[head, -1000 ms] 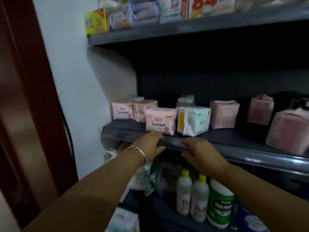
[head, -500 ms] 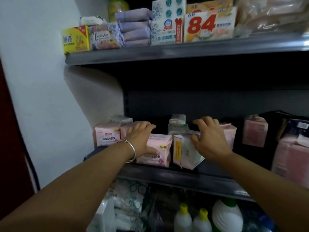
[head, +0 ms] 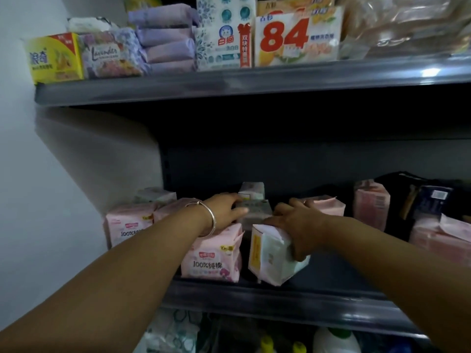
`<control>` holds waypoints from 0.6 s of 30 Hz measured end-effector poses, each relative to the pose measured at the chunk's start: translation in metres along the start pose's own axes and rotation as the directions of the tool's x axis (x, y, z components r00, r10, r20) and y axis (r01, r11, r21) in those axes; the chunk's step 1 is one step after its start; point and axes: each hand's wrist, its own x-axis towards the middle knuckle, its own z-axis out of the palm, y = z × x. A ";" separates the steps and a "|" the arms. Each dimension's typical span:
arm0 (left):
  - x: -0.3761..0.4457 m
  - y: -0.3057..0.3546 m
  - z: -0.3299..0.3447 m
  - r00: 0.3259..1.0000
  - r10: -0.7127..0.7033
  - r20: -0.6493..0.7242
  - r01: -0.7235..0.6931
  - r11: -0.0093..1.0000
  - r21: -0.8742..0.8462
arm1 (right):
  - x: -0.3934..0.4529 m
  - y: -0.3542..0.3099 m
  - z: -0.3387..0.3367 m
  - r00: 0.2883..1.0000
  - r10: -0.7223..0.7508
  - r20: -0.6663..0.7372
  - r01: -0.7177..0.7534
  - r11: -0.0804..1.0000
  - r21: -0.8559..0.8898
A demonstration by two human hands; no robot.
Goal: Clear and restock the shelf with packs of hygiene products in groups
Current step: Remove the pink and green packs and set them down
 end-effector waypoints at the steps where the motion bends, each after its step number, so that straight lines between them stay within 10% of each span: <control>1: 0.005 0.002 0.002 1.000 -0.017 -0.002 0.018 1.000 0.011 | -0.001 0.002 -0.001 1.000 0.001 0.006 -0.001 1.000 -0.010; 9: 0.058 0.031 0.026 0.953 -0.302 -0.013 0.301 0.951 -0.075 | -0.025 0.046 0.011 0.978 0.153 0.144 -0.200 0.886 0.418; 18: 0.105 0.042 0.056 0.889 -0.453 0.071 0.454 0.891 -0.001 | -0.036 0.069 0.041 0.975 0.161 0.151 -0.214 0.859 0.465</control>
